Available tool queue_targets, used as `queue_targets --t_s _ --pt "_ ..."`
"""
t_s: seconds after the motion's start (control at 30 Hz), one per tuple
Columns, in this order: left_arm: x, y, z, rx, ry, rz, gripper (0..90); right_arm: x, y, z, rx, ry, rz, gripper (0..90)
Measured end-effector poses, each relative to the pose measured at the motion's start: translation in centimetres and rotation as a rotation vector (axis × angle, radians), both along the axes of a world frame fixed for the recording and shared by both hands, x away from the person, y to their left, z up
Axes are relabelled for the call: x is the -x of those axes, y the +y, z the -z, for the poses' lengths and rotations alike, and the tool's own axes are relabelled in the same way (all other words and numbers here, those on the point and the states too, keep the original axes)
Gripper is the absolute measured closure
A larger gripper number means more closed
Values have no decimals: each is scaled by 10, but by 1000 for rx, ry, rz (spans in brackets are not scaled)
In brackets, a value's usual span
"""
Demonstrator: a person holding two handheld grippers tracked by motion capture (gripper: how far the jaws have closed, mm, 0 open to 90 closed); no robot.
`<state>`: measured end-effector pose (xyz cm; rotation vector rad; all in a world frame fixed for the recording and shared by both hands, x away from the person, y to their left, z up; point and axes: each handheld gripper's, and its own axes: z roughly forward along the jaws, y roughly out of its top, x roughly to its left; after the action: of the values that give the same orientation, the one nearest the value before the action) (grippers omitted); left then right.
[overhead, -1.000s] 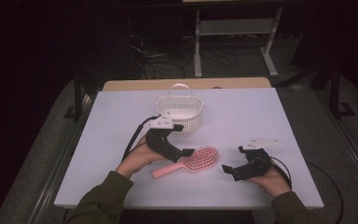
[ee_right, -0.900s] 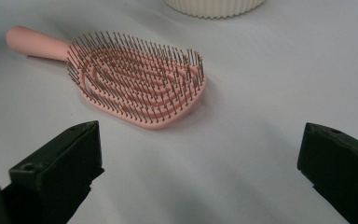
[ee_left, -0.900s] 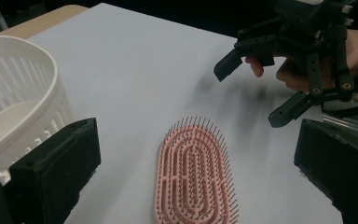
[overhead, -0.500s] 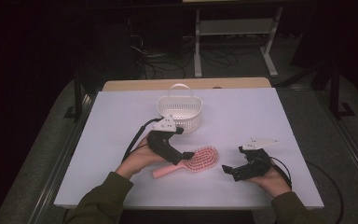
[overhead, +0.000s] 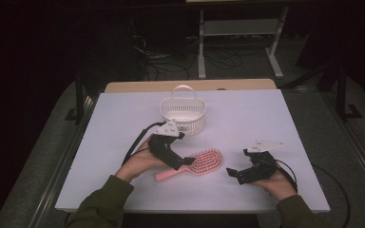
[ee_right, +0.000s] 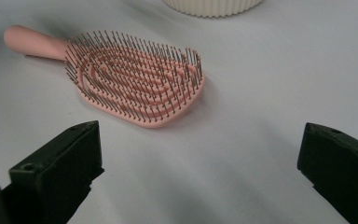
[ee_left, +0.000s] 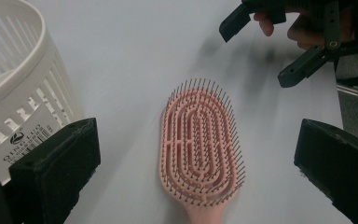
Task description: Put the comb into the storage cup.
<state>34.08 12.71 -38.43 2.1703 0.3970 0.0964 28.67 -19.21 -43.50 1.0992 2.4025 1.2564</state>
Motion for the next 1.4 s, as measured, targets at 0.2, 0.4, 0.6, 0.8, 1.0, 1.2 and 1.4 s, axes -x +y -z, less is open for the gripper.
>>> queue_targets --t_s 0.2,0.4,0.6,0.8,1.0,1.2,1.4 --pt "1 2 1 -23 6 4 0 0 0 0 -1 0 1 0" --pt "3 3 3 -48 16 12 0 0 0 0 0 -1 1 0" --pt "4 4 4 -65 25 17 0 0 0 0 0 -1 1 0" --pt "4 3 6 -90 29 23 0 0 0 0 4 -2 -2 0" --pt "5 3 8 -113 42 29 1 0 0 0 4 -2 -2 0" --pt "6 1 10 -147 51 39 2 0 0 0 4 -2 -3 0" --pt "7 0 13 -181 50 40 3 0 0 0 4 -2 -1 0"
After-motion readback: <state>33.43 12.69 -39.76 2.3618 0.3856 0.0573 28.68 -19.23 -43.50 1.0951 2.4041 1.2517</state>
